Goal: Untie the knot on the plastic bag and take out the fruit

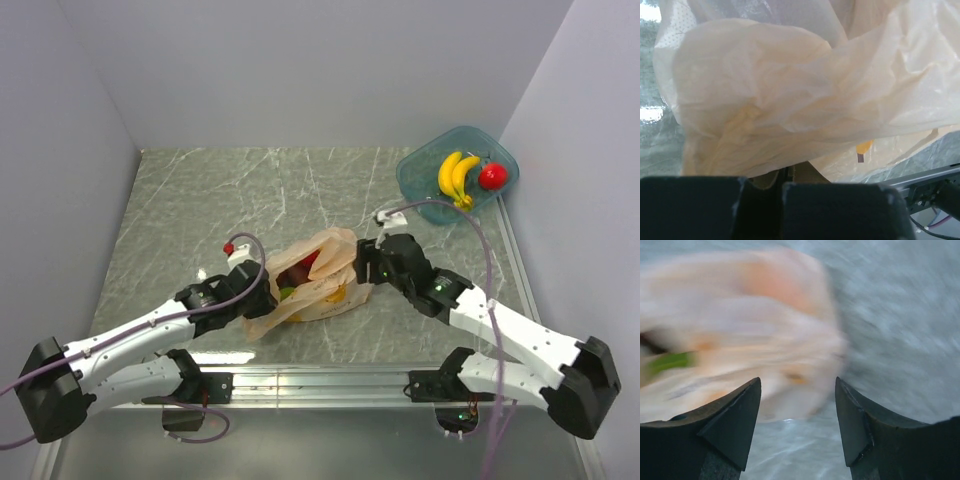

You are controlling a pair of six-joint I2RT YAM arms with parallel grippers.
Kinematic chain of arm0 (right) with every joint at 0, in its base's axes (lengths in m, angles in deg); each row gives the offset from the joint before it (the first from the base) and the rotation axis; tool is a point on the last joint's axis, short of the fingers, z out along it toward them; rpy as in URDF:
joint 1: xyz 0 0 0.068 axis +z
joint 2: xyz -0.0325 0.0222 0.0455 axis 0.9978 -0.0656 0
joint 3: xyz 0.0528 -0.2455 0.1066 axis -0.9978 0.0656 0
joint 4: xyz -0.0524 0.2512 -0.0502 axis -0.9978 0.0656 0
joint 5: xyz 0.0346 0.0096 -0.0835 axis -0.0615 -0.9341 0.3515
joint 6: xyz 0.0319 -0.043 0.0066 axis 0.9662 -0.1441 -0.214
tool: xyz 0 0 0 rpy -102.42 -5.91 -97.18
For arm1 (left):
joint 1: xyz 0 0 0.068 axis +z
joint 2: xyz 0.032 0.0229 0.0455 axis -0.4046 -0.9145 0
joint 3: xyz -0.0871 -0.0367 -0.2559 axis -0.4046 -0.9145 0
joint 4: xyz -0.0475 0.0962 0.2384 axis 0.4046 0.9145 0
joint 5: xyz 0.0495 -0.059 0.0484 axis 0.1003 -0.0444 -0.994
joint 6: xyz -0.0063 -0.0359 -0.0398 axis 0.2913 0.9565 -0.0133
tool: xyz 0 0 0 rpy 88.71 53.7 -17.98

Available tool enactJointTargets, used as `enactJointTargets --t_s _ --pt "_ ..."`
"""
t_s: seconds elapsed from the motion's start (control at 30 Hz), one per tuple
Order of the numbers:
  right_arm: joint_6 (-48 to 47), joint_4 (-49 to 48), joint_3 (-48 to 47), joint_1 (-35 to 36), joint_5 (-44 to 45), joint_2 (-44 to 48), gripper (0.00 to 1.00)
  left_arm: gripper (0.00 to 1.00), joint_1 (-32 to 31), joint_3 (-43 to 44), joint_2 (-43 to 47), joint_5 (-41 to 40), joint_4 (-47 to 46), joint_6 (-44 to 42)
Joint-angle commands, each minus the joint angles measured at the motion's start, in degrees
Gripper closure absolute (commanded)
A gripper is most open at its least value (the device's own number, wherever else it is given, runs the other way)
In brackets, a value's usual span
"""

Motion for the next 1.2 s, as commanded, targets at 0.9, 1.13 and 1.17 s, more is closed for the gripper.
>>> enactJointTargets --t_s 0.9,1.13,1.17 --pt "-2.9 -0.4 -13.2 -12.8 2.6 -21.3 0.17 1.0 0.6 -2.0 5.4 -2.2 1.0 -0.8" --pt "-7.0 -1.5 -12.5 -0.6 -3.9 -12.1 0.17 1.0 0.6 0.6 1.4 -0.2 -3.8 -3.8" --pt "-7.6 -1.6 -12.2 2.5 -3.2 -11.3 0.17 1.0 0.6 0.8 0.8 0.3 -4.5 -3.9"
